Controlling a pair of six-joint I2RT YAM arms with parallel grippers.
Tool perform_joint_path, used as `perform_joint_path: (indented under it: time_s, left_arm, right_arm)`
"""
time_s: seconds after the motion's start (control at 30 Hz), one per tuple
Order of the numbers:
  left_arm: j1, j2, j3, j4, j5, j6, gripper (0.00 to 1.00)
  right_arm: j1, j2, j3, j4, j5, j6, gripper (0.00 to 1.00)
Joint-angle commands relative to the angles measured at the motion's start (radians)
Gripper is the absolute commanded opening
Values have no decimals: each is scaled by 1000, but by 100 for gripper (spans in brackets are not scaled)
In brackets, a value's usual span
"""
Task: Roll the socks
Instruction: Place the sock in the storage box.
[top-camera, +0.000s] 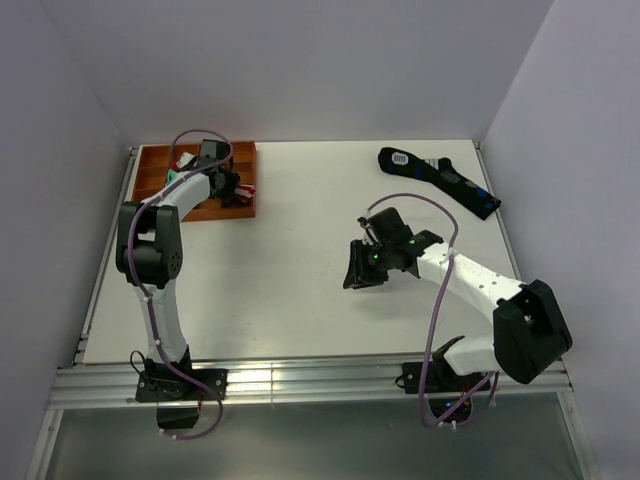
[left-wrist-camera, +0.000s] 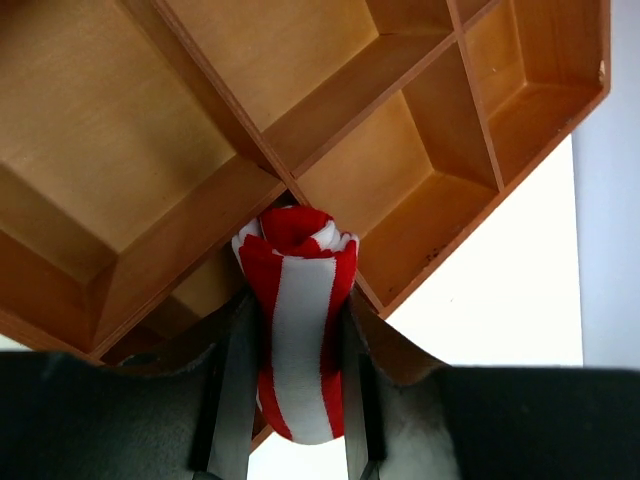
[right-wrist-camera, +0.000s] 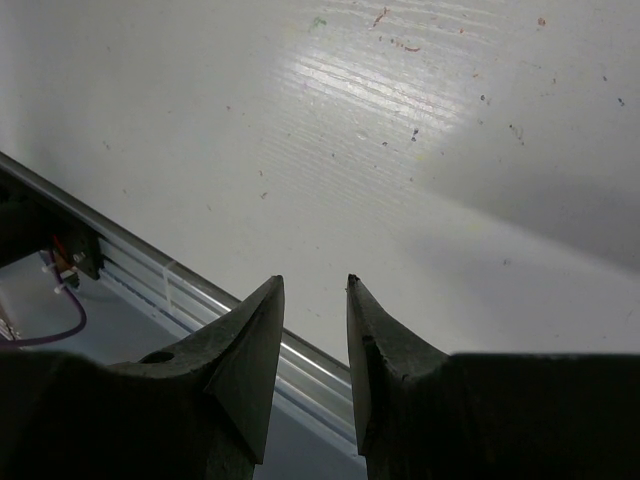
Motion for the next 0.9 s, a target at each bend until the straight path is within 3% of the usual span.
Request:
perform_joint_path:
  time_s: [0.0, 0.43, 0.87]
  left_arm:
    - [4, 28, 57, -82, -46, -5, 0]
    - [5, 108, 160, -303, -102, 29, 0]
    - [5, 200, 277, -495, -161, -41, 0]
  right_arm:
    - [-7, 5, 3, 29, 14, -25, 39]
    - [-7, 6, 4, 24, 12, -28, 39]
    - [-7, 6, 4, 21, 0, -25, 38]
